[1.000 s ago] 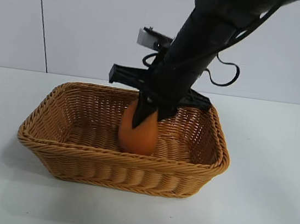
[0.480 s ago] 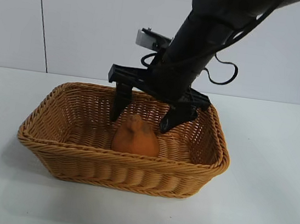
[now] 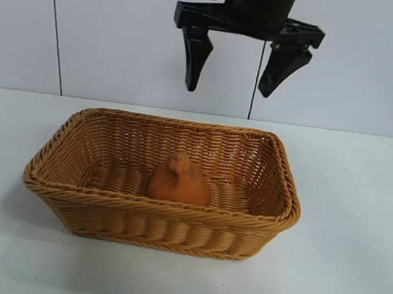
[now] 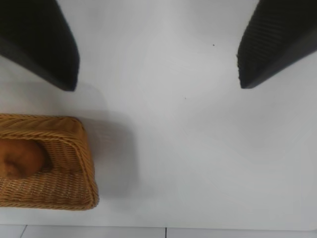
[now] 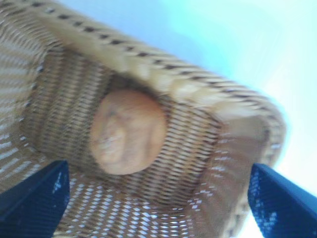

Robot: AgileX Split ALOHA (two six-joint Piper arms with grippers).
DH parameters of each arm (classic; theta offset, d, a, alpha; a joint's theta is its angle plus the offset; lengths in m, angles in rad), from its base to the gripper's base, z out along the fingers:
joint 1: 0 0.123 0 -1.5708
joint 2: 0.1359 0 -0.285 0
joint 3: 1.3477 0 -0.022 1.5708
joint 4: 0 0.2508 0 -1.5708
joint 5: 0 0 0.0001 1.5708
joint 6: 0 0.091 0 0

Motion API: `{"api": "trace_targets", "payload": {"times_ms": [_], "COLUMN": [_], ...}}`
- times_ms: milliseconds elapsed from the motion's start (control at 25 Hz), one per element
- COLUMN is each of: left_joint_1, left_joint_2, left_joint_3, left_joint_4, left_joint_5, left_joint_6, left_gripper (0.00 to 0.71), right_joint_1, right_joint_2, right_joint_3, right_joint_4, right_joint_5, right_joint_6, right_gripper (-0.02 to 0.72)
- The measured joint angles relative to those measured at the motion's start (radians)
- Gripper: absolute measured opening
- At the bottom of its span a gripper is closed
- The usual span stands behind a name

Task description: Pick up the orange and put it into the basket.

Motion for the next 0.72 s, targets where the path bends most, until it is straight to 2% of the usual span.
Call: {"api": "trace_targets", "payload": {"times_ms": [280,480,720], "left_joint_1": [0.000,0.000,0.000], "left_joint_2": [0.000,0.000,0.000], "left_joint_3": [0.000,0.000,0.000], "left_joint_4": [0.000,0.000,0.000], "left_joint_5": [0.000,0.000,-0.001], "left_joint_6": [0.000,0.000,0.000], "left_gripper": [0.617,0.617,0.617], "right_joint_1": [-0.191,-0.347,-0.464], "right_joint_2": [0.001,0.001,0.001], "right_joint_3": [-0.006,-0.006,-0.006], "right_joint_4": [-0.014,-0.018,-0.018], "right_joint_5": [0.007,0.008,0.013], "right_joint_6": [-0.012,-0.054,-0.066], "right_gripper": [0.675,0.675,0.675]}}
